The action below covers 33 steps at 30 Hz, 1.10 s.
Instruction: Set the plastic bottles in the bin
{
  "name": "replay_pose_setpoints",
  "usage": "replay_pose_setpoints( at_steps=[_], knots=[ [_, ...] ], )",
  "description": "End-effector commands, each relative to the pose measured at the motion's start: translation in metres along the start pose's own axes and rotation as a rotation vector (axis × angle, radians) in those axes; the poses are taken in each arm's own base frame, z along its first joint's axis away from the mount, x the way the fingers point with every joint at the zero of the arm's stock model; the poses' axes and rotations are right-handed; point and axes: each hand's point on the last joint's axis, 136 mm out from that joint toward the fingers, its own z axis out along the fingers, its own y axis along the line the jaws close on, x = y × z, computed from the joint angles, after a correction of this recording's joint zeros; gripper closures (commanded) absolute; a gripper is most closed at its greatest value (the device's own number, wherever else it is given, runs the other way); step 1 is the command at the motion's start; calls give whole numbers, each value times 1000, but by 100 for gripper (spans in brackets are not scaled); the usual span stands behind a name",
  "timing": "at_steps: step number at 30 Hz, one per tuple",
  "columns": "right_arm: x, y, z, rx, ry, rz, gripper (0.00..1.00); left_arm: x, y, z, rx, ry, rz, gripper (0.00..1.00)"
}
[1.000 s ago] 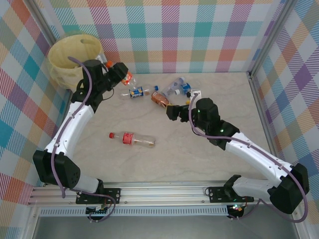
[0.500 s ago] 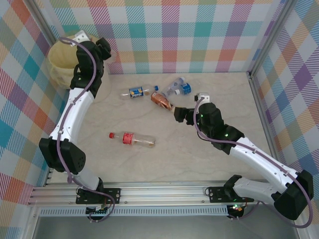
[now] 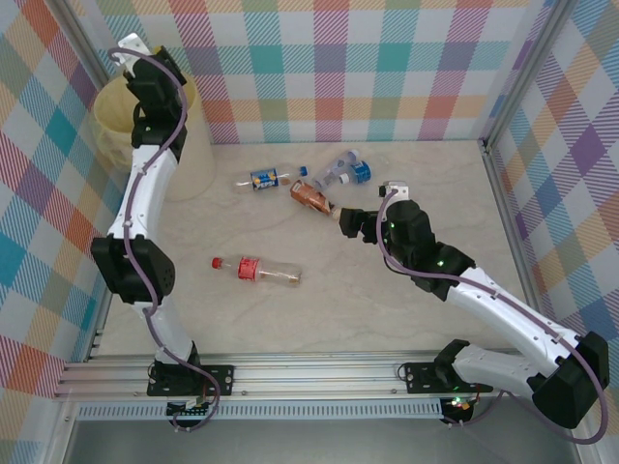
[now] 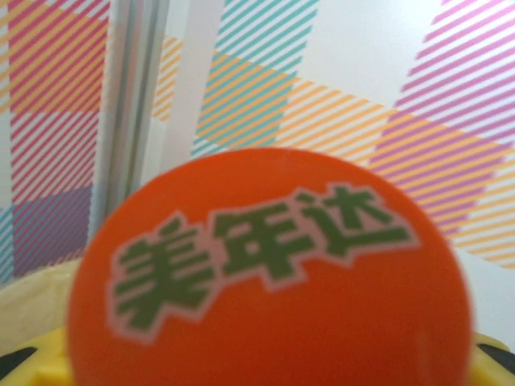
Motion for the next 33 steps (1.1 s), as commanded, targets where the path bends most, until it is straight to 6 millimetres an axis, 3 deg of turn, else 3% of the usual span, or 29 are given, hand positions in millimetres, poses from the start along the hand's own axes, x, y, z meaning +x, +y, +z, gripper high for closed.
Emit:
replay_pose_setpoints(
  at_steps=[1, 10, 15, 18, 20, 25, 33],
  knots=[
    [11, -9, 6, 44, 25, 0, 0, -8, 12, 15, -40, -14, 72, 59],
    [16, -4, 23, 51, 78, -42, 0, 15, 44, 53, -126, 5, 207, 59],
    [20, -3, 29, 52, 93, -43, 0, 44, 80, 76, -244, 74, 273, 57],
    [19, -2, 32, 53, 99, -49, 0, 48, 118, 75, -462, 98, 309, 46],
    [18, 0, 33, 52, 102, -53, 0, 54, 132, 71, -513, 134, 311, 34],
    [17, 2, 35, 45, 110, -62, 0, 47, 135, 59, -527, 164, 279, 13],
    [14, 6, 30, 23, 107, -44, 0, 25, 109, 28, -419, 224, 147, 4]
  ],
)
